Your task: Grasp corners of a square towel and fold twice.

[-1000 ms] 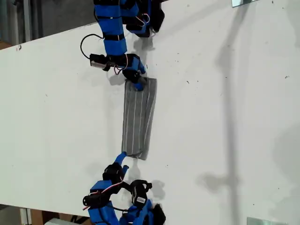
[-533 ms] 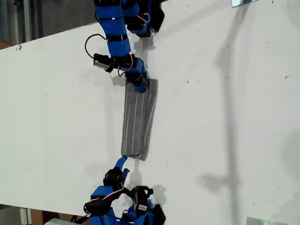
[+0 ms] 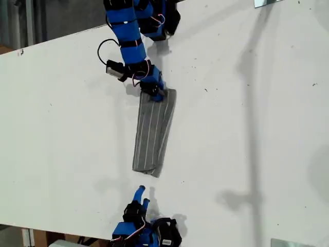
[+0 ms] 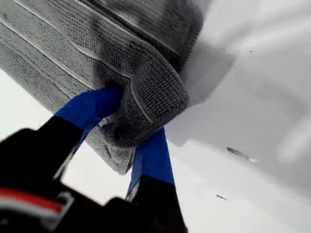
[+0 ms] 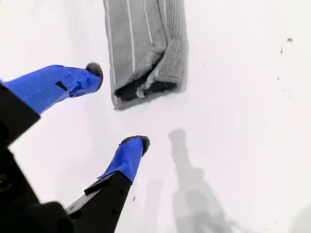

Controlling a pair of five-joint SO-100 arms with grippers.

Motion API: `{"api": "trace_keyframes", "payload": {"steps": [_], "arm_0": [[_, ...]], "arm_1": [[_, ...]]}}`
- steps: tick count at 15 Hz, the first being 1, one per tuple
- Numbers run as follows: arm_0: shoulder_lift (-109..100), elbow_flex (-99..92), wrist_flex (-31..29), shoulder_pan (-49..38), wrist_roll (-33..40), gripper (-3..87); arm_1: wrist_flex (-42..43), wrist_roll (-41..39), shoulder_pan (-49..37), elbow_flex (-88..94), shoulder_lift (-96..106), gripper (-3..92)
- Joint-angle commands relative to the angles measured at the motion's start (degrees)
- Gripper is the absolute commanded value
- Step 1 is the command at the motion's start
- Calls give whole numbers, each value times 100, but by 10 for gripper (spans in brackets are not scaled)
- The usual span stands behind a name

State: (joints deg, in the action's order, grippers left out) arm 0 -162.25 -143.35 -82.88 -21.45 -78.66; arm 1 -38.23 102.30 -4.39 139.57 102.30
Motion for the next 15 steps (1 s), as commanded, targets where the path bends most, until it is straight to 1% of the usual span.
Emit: {"api": "trace_keyframes", "payload": {"steps": [1,5,8,10,12,15], "arm_0": [[-747,-571,-158,-35,-281,240],[-949,-642,-158,53,-439,240],[-1169,-729,-185,88,-580,240],[-1283,-967,-79,255,-800,240],[-1644,-1354,-18,290,-967,240],[-2276,-1951,70,246,-1134,240]], "arm_1": [[-272,246,149,62,387,-1],[-1854,870,229,220,1626,-1],[-2716,976,255,202,2839,-1],[-3463,1125,308,114,3700,-1],[-4043,1099,237,-167,4140,-1],[-4667,888,18,-747,4087,-1]]}}
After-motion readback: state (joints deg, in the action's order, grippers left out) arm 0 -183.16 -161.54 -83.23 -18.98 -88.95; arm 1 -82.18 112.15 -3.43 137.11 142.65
